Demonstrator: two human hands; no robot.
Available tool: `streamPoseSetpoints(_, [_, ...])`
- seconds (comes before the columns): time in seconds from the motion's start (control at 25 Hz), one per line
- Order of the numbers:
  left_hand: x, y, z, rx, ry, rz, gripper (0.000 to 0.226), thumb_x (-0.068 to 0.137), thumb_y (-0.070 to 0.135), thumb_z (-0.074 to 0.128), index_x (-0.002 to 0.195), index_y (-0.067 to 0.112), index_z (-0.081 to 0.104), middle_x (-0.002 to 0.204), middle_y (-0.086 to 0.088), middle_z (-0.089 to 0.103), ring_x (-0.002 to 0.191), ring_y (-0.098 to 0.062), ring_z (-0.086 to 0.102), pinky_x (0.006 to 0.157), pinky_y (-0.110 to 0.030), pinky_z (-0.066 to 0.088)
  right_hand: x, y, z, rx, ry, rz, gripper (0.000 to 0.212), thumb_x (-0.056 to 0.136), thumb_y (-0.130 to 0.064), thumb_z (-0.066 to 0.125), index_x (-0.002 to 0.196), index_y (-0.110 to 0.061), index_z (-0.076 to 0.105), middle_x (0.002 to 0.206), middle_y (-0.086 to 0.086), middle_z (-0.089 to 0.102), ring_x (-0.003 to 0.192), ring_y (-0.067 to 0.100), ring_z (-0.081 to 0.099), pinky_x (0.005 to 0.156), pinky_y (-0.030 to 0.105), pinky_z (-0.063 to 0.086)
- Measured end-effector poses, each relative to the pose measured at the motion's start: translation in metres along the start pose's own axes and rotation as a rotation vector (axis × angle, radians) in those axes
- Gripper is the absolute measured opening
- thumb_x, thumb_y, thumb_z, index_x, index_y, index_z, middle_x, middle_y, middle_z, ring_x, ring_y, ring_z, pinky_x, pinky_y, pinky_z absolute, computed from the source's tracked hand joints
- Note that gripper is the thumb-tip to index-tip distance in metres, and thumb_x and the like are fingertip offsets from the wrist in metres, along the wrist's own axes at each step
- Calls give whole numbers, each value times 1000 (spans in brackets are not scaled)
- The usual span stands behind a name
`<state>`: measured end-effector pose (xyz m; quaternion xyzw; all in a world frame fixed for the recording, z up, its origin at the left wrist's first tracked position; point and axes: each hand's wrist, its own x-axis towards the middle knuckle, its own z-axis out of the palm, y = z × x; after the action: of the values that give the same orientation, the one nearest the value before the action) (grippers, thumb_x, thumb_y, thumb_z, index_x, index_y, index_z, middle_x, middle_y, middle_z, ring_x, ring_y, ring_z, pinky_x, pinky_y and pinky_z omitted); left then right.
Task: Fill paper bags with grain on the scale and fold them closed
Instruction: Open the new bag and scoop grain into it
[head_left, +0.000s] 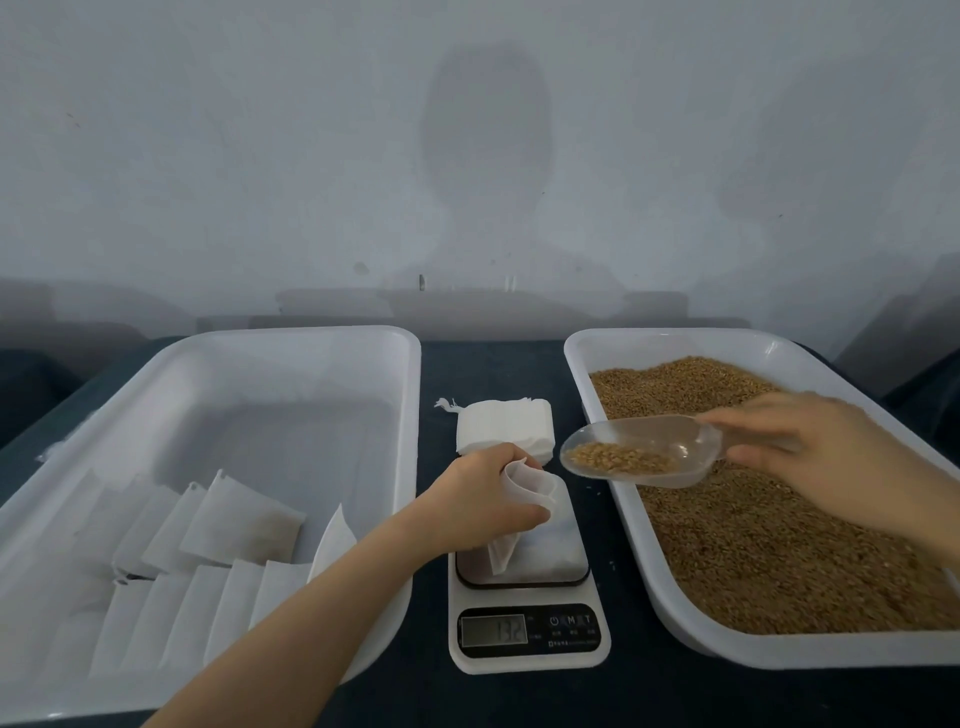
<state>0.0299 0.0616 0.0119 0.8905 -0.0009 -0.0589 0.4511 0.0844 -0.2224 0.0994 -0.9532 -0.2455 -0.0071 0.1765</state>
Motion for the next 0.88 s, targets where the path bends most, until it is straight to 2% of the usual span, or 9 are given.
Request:
streamPoseSetpoints(0.12, [-2, 2, 0, -1, -4, 9, 40, 78, 36, 70, 113, 34, 51, 100, 14, 58, 88, -8, 60, 72, -19, 53, 11, -14, 6, -52, 17, -32, 41, 85, -29, 62, 119, -49, 51, 104, -25, 55, 110, 9, 46, 107, 46, 29])
streamPoseSetpoints(0.24, [-2, 4, 0, 5, -7, 35, 39, 79, 32, 68, 115, 25, 57, 106, 6, 62, 92, -12, 63, 82, -30, 57, 18, -21, 12, -110, 29, -59, 39, 87, -33, 59, 121, -51, 50, 107, -27, 52, 117, 8, 38, 111, 41, 18])
streamPoseSetpoints(0.36, [-2, 5, -1, 13, -5, 44, 37, 79, 30, 67, 114, 21, 59, 104, 2, 63, 92, -15, 63, 82, -36, 56, 23, -26, 14, -166, 55, -105, 39, 86, -35, 59, 120, -51, 49, 107, -28, 49, 118, 7, 34, 109, 34, 11])
streamPoseSetpoints(0.52, [-2, 6, 0, 21, 5, 52, 34, 80, 31, 67, 112, 21, 60, 104, 4, 63, 93, -14, 63, 82, -30, 56, 25, -28, 15, -217, 116, -179, 36, 84, -34, 61, 118, -46, 56, 102, -25, 50, 113, 8, 34, 107, 31, 8])
streamPoseSetpoints(0.68, [-3, 7, 0, 9, -11, 52, 40, 80, 32, 70, 116, 25, 57, 105, 11, 61, 94, -8, 61, 84, -26, 55, 25, -37, 11, -310, 77, -218, 37, 87, -39, 55, 121, -53, 48, 108, -27, 49, 113, 5, 25, 101, 27, 4])
streamPoseSetpoints(0.88, [-3, 9, 0, 13, -11, 28, 46, 78, 37, 71, 119, 32, 50, 105, 16, 56, 94, -4, 59, 85, -25, 55, 32, -56, 4, -488, 113, -344, 37, 91, -33, 54, 125, -47, 53, 115, -17, 55, 118, 12, 33, 109, 37, -6])
